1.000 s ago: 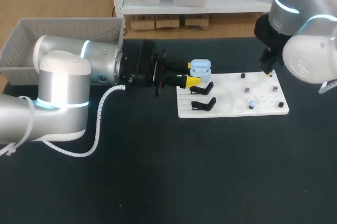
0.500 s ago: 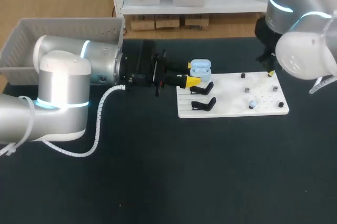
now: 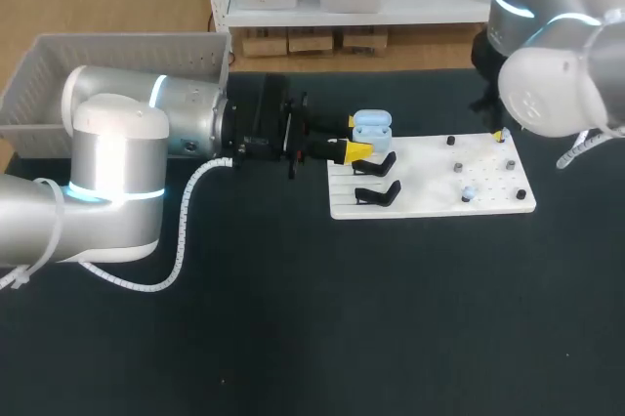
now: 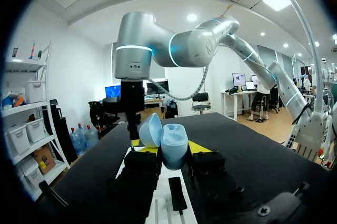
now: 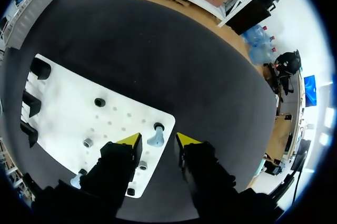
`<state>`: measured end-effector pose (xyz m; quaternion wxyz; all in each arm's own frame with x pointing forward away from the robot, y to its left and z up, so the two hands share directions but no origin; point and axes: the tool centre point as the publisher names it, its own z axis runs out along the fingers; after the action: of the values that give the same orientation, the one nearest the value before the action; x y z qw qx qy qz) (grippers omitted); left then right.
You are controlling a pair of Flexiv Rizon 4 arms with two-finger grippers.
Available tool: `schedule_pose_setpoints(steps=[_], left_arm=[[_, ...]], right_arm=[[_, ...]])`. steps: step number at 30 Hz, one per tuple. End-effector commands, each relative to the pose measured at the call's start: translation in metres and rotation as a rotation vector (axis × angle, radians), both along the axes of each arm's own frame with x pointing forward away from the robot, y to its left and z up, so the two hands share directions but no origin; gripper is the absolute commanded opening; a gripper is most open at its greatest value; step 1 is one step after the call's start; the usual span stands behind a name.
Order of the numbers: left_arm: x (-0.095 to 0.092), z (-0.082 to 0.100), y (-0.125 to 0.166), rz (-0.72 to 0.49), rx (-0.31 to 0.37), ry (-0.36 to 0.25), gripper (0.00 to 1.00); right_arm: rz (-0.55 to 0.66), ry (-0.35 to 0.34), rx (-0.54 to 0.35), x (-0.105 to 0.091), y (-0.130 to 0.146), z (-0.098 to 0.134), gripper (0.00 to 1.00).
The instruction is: Pick up each earbud case from the left stands, insert the matching earbuds, close the lid, and place the case in the box.
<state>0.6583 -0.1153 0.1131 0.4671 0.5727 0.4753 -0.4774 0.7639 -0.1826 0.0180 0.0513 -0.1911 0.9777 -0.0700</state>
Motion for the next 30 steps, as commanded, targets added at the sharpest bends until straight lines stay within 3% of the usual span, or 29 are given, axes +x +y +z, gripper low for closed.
schedule_pose_setpoints(steps=[1,9,30], left_arm=[[-0.001,-0.0009,0.0002,0.004,-0.003,-0.003,0.0],[-0.001,-0.0009,0.0002,0.004,-0.003,-0.003,0.0],[-0.001,-0.0009,0.0002,0.004,-0.003,-0.003,0.0]], right_arm=[[-0.004,0.005,0.005,0.0032,0.0007,-0.0023,0.37],[-0.008,0.0,0.007,0.004,0.001,-0.0037,0.38],[-0.02,-0.013,-0.016,0.0006,-0.0009,-0.0057,0.3]])
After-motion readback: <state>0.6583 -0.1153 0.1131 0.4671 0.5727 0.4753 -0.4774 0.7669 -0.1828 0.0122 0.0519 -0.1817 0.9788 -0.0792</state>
